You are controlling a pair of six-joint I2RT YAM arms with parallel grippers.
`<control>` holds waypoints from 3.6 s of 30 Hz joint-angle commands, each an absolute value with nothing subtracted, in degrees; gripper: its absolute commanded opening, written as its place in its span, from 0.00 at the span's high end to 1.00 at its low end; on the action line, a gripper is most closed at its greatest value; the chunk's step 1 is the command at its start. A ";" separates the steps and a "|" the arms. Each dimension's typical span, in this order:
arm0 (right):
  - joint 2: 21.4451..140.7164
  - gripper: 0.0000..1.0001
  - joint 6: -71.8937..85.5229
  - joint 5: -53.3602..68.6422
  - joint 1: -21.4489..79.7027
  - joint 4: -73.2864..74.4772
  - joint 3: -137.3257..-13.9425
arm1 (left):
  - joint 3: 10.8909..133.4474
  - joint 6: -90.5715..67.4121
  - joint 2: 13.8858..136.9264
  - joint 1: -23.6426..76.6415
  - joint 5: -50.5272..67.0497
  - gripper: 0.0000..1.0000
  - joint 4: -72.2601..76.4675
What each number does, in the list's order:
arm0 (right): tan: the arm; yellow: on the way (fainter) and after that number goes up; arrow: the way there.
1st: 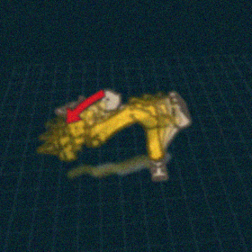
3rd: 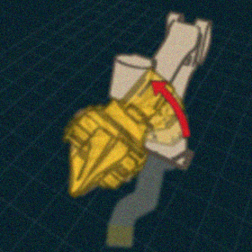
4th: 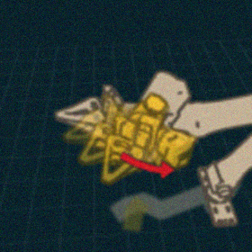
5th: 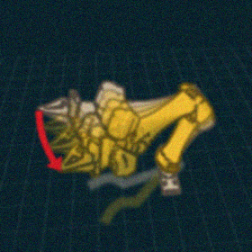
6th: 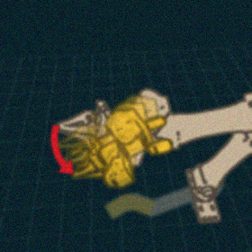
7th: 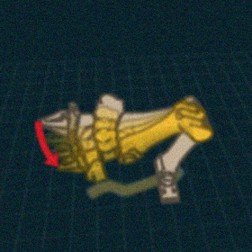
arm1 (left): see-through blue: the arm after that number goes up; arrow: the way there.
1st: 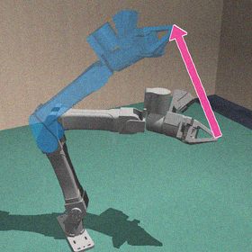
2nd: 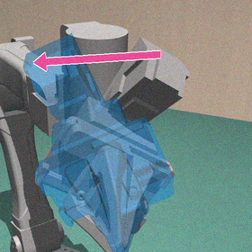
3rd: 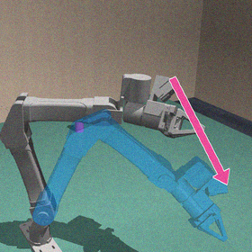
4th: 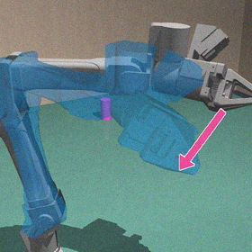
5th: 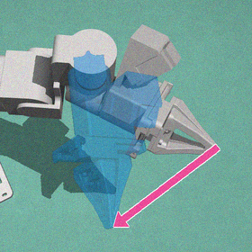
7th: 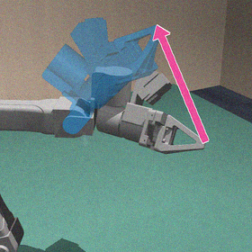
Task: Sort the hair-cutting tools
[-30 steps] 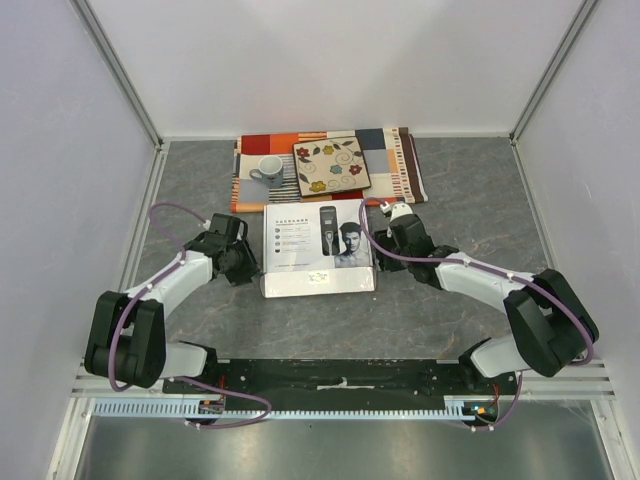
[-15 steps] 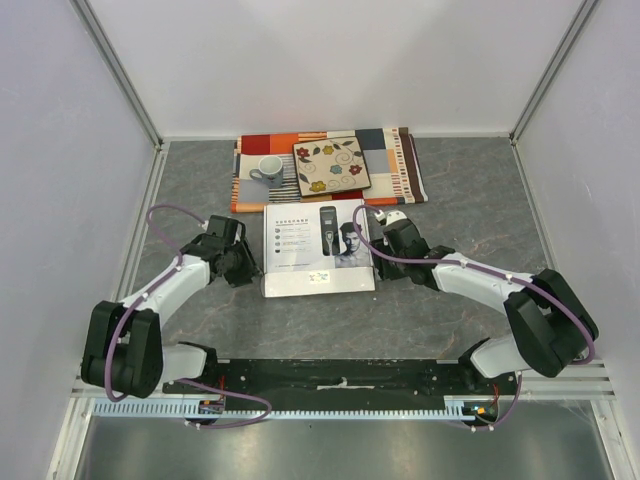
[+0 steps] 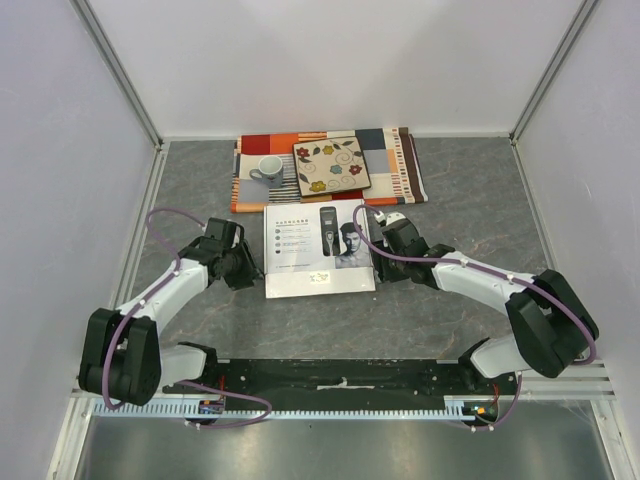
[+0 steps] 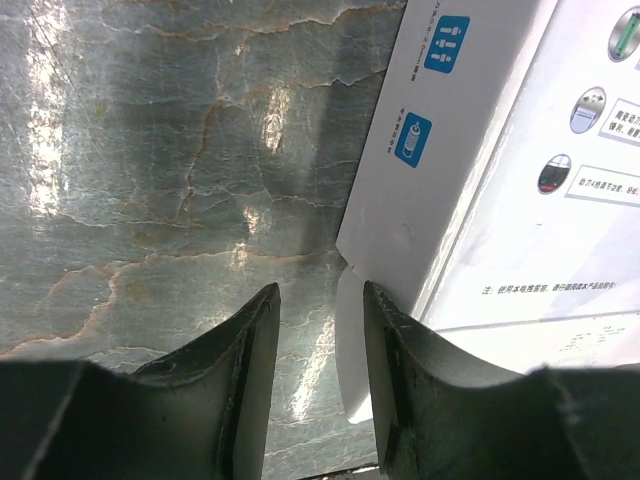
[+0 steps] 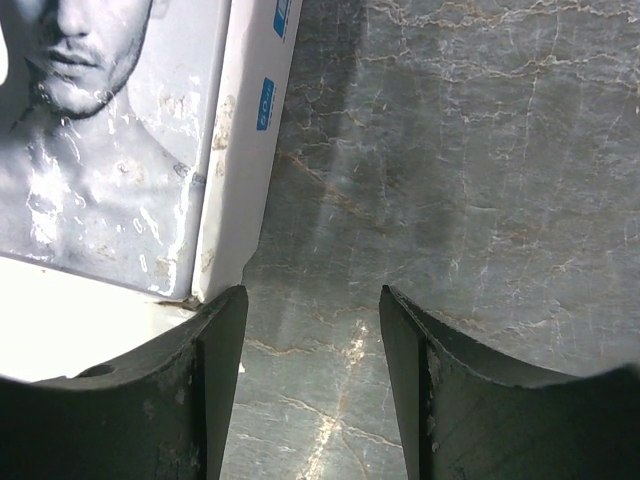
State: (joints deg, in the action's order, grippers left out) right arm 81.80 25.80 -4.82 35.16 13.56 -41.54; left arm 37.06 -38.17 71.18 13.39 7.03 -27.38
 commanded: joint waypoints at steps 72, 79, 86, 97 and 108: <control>80.77 0.35 29.00 -6.50 38.85 8.79 -39.29 | 38.85 -38.14 71.98 13.97 3.07 0.62 -29.71; 80.24 0.35 29.45 -7.55 38.94 8.70 -38.85 | 38.76 -38.06 71.98 13.97 3.25 0.62 -29.44; 79.02 0.34 26.90 -12.29 39.02 14.58 -40.52 | 38.93 -38.06 71.28 13.89 2.99 0.62 -29.88; 69.35 0.34 28.21 -14.50 45.08 22.14 -41.92 | 47.10 -36.48 65.48 13.98 -5.62 0.66 -39.11; 66.88 0.65 30.85 -9.94 54.22 17.85 -45.44 | 57.12 -32.00 69.60 14.50 4.03 0.78 -30.08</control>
